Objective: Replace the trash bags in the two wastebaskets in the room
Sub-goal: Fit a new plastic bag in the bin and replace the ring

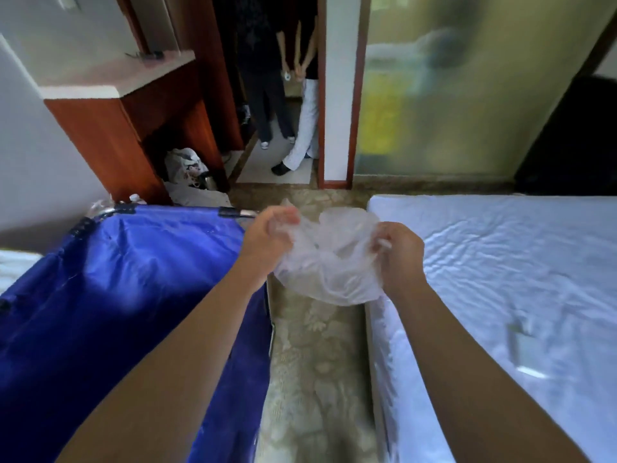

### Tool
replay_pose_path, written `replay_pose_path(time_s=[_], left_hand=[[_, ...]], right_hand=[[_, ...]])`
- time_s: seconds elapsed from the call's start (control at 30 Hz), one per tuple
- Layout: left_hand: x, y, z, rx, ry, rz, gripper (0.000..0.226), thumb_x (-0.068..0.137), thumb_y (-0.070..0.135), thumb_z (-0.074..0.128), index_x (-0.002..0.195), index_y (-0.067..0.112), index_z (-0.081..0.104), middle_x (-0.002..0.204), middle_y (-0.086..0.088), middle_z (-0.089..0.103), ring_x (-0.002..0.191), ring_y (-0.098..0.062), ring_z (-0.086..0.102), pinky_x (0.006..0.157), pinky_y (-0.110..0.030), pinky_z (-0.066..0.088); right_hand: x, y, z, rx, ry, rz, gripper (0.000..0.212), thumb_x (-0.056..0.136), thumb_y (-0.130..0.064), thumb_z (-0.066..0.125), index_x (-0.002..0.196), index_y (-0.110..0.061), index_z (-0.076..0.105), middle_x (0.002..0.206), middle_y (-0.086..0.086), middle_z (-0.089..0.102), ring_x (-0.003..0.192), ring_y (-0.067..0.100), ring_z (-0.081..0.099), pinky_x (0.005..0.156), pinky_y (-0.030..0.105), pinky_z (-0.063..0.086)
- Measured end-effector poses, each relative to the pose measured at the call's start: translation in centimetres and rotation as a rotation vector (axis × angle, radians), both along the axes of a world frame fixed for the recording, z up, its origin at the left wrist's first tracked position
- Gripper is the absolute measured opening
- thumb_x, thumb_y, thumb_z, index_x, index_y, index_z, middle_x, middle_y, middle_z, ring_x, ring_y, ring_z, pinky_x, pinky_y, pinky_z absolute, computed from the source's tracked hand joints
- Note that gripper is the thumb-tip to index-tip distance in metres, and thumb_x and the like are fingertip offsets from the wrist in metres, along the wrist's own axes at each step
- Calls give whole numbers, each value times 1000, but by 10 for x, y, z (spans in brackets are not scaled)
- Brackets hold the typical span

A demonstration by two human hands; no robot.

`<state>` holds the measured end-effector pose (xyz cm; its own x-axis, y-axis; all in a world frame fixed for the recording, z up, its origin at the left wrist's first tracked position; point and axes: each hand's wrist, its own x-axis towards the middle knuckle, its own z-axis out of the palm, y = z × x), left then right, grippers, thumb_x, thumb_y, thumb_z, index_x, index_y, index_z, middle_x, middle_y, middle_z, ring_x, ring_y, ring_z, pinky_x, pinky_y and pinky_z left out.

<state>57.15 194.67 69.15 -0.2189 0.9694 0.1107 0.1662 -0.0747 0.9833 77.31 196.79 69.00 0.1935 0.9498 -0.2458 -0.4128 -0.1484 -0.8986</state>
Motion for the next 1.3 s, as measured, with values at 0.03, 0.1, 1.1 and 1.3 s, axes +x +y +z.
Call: replay_pose_path(time_s=[0.03, 0.1, 1.1, 1.3], left_hand=[[18, -6, 1, -6, 30, -51, 53, 75, -22, 51, 105, 20, 65, 93, 1, 66, 76, -10, 60, 57, -28, 49], [57, -19, 1, -31, 100, -155, 59, 71, -22, 54, 108, 24, 64, 88, -2, 63, 81, -17, 58, 57, -28, 49], [957, -274, -72, -5, 302, -1198, 26, 91, 17, 54, 64, 17, 53, 89, -1, 53, 79, -17, 52, 70, -27, 38], [1111, -265, -76, 5, 275, -1278, 40, 88, 37, 41, 69, 2, 46, 69, -14, 64, 62, -24, 49, 59, -34, 41]], right_hand=[[25, -12, 1, 40, -14, -43, 20, 73, 9, 52, 64, -6, 62, 54, 1, 57, 53, 15, 51, 55, 23, 44], [80, -37, 3, 102, -28, -144, 24, 73, 12, 52, 60, -8, 57, 48, -2, 55, 46, 14, 50, 53, 23, 42], [814, -549, -79, -453, -561, -1198, 10, 89, -19, 65, 94, -20, 74, 80, -6, 69, 72, 11, 62, 63, 20, 45], [918, -563, -110, -743, -579, -1183, 10, 88, -24, 64, 87, -20, 73, 71, -4, 67, 64, 18, 64, 59, 33, 57]])
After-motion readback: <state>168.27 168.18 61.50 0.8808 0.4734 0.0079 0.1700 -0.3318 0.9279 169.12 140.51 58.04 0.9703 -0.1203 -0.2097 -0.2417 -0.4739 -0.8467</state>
